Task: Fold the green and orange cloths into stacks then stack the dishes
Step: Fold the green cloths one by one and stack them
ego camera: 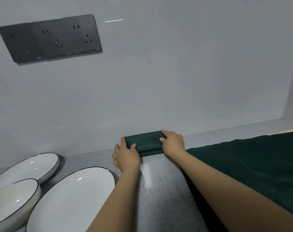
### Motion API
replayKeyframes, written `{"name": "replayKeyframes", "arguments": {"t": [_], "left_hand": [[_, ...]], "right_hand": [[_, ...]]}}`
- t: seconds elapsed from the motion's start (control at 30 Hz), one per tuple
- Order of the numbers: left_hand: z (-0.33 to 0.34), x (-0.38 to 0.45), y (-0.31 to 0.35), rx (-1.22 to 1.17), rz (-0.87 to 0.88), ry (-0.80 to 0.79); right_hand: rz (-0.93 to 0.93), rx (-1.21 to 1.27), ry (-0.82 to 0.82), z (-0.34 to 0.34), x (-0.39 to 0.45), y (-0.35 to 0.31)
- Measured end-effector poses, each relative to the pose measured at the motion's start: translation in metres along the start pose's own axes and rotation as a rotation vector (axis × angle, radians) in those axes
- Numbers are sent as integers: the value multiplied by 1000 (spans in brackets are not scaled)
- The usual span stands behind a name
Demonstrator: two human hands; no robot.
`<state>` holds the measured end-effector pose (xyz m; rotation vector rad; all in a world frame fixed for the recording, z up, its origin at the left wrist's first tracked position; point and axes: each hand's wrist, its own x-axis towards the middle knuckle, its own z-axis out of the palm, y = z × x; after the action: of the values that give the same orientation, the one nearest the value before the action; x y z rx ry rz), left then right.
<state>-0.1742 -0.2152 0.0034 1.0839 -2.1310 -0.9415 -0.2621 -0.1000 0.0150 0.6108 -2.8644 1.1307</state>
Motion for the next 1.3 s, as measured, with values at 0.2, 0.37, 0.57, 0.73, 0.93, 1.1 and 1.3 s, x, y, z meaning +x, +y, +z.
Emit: {"name": "replayKeyframes", "arguments": {"t": [0.2, 0.37, 0.57, 0.73, 0.93, 1.1, 1.3], "left_hand": [[-11, -40, 14, 29, 192, -13], [-28, -88, 26, -56, 362, -68], [-59, -179, 24, -59, 475, -174], [-80, -257, 10, 17, 454, -302], [-94, -326, -1, 96, 559, -433], [-108, -358, -13, 196, 667, -509], [-125, -369, -17, 311, 719, -693]], "right_hand": [[-13, 119, 30, -17, -44, 7], [-70, 102, 50, -43, -98, 10], [-150, -131, 82, -85, -179, 33], [-127, -152, 65, -110, -261, 56], [-169, -208, 86, -129, -333, 91], [-191, -267, 89, -148, -380, 115], [-239, -204, -195, -177, -409, 128]]}}
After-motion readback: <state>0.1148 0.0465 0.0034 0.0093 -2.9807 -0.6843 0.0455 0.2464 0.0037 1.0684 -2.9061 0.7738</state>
